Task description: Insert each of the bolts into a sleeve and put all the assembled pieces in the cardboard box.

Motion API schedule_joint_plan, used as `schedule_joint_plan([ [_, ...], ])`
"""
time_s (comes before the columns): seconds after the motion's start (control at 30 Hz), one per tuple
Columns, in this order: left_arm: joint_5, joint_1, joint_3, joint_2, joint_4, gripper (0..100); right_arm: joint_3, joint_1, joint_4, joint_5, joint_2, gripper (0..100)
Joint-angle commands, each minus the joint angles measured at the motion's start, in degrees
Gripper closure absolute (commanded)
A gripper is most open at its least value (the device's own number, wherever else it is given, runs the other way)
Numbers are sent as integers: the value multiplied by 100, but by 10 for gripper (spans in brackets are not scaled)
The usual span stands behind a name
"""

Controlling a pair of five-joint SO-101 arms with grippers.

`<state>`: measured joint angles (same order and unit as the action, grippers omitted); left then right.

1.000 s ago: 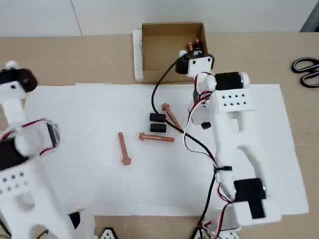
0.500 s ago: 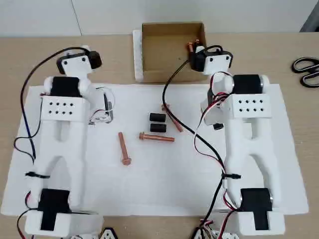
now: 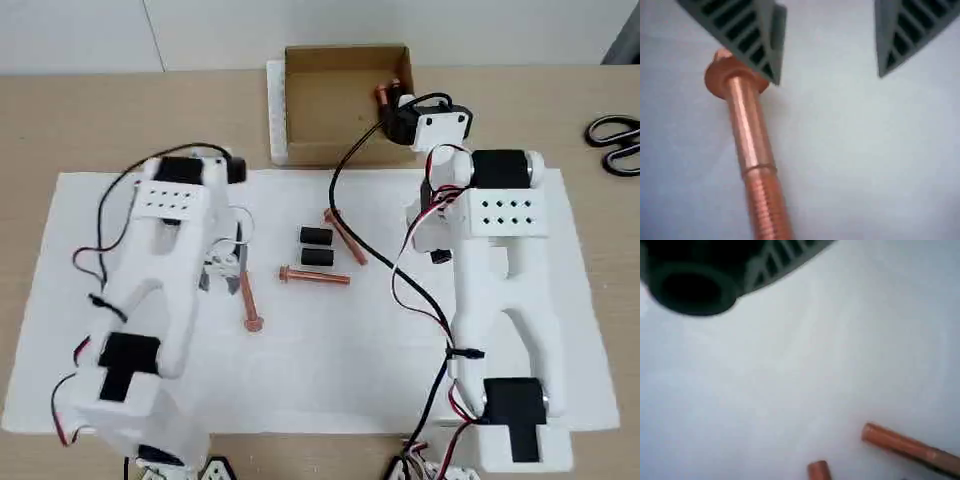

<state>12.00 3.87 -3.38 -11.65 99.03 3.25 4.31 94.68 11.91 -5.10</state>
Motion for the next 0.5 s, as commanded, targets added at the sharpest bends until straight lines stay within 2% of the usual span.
schedule_joint_plan([
  [0.0,-9,352,13,-211,-299,919,299,-31,-4,-26,-286,981],
  [0.23,949,598,13,-334,-703,949,299,-31,-4,-26,-277,981],
  [0.47,1231,598,13,-396,-677,941,299,-31,-4,-26,-251,981],
])
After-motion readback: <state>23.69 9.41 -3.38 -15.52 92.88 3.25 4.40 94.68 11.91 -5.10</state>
